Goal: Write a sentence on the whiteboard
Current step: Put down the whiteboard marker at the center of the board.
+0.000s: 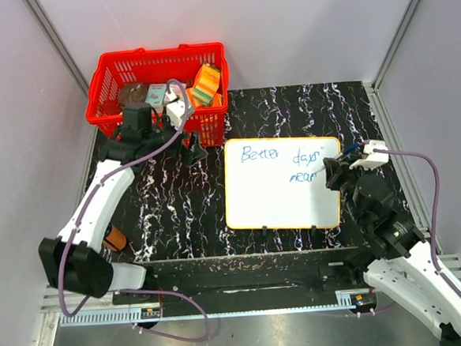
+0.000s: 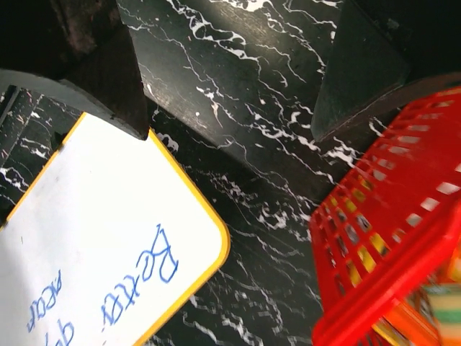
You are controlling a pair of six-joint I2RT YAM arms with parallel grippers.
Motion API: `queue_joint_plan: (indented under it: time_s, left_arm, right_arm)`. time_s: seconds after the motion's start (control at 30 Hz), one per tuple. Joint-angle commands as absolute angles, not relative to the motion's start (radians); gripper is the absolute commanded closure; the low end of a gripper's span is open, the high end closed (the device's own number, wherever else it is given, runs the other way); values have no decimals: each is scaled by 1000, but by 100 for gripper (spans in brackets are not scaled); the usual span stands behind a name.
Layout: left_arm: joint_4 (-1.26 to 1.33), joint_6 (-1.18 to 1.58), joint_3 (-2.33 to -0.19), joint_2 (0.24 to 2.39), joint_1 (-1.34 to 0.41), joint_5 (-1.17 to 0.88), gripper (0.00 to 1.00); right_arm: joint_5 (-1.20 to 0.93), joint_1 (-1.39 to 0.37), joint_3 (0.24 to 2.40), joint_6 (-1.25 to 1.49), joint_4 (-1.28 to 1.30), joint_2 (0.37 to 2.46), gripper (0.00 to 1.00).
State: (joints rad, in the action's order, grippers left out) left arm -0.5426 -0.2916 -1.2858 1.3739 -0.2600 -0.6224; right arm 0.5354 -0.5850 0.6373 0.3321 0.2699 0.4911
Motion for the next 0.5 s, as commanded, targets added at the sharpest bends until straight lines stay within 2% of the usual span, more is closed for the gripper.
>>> queue_joint_plan:
  time_s: [0.0, 0.23, 0.47]
  left_arm:
    - [-488, -287, -1281, 1293, -262, -561, 1]
    - [-541, -318, -1299, 1211, -262, -534, 1]
    - [-514, -270, -1301, 1098, -262, -477, 1]
  right_arm:
    - [373, -578, 756, 344, 301, 552, 100]
    - [105, -569, 908, 314, 390, 754, 100]
    - [-243, -569, 942, 363, 341, 983, 100]
